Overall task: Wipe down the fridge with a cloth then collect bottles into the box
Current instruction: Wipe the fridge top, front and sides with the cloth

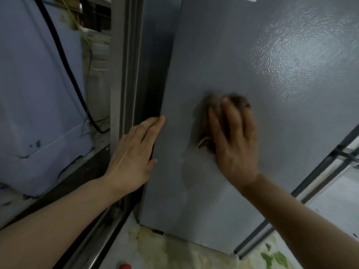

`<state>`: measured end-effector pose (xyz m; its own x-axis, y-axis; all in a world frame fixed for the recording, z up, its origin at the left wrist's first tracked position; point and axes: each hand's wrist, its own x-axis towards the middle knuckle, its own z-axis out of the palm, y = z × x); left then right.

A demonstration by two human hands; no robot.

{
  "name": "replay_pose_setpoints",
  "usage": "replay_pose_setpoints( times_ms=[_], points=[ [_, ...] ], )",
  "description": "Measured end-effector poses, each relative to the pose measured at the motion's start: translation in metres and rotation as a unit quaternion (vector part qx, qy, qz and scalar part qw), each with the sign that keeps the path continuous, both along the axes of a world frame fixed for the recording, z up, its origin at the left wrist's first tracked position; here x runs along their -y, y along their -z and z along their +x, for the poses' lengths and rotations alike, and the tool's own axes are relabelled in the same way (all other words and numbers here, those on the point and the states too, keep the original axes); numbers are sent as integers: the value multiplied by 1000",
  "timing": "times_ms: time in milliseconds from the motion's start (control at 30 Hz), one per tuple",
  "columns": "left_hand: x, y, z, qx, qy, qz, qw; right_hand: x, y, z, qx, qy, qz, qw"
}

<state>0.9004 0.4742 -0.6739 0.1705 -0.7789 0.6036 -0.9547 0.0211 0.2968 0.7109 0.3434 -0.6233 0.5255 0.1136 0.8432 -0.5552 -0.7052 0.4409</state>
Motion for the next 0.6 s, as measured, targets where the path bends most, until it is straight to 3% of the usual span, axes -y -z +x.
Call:
replay_pose_setpoints(
  times_ms=[133, 200, 267, 333, 433, 500, 600],
  points=[
    [-6, -4, 5, -49, 50, -5, 998, 0, 56, -9, -251, 12, -50, 967],
    [-9, -5, 6, -104, 69, -5, 992, 0, 54, -16, -325, 27, -90, 941],
    [-12, -4, 8, -143, 80, 1, 986, 0, 25, -11, -265, 14, -98, 959],
    [-15, 0, 11, -162, 89, 7, 983, 0, -19, 7, -121, 4, -81, 989],
    [-17, 6, 15, -176, 86, 14, 981, 0, -45, 35, 20, 2, -67, 998],
    [-19, 10, 18, -178, 66, 9, 982, -3, -24, 42, 1, -10, -48, 999],
    [-23, 15, 21, -186, 28, -2, 982, -6, 28, 40, -154, -9, -34, 987]
  ],
)
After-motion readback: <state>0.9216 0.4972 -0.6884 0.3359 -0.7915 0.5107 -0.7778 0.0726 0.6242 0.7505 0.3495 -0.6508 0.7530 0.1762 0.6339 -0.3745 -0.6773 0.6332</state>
